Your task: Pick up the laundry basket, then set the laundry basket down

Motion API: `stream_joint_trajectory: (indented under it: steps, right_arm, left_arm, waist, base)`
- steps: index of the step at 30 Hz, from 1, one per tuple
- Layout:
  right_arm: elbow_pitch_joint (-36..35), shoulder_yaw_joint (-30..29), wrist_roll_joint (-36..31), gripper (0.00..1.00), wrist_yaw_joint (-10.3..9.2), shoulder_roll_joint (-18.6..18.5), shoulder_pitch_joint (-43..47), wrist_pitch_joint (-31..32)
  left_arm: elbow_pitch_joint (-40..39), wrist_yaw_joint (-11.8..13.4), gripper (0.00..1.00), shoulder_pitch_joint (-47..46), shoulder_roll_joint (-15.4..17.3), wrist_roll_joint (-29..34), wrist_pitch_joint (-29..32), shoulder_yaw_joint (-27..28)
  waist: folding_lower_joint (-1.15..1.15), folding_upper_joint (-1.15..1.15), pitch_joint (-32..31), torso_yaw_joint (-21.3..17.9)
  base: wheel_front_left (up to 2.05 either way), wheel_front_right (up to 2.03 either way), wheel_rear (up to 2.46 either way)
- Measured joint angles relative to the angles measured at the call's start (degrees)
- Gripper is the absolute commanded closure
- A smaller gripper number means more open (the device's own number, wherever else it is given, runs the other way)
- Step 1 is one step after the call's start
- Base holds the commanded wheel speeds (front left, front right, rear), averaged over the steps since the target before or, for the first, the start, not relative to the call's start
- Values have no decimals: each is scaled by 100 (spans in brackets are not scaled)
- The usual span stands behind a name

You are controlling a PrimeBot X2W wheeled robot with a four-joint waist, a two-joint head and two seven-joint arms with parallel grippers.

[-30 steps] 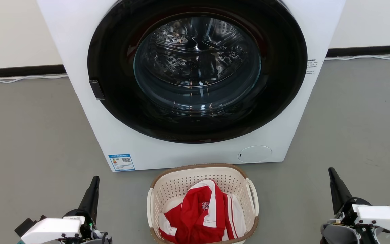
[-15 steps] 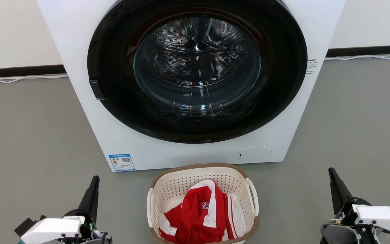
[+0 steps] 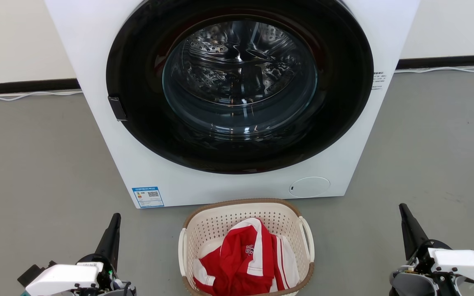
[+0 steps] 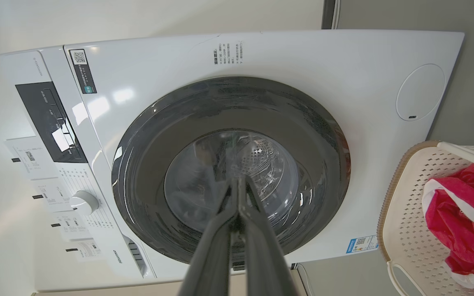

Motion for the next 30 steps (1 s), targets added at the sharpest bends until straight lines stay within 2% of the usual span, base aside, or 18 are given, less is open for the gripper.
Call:
stream_joint_trajectory:
  steps: [30]
  right_arm:
    - [0, 0, 0, 100, 0, 0, 0, 0]
  left_arm:
    - [-1, -7, 100, 0, 0, 0, 0, 0]
  waist:
    - [0, 0, 0, 0]
  base:
    - [0, 0, 0]
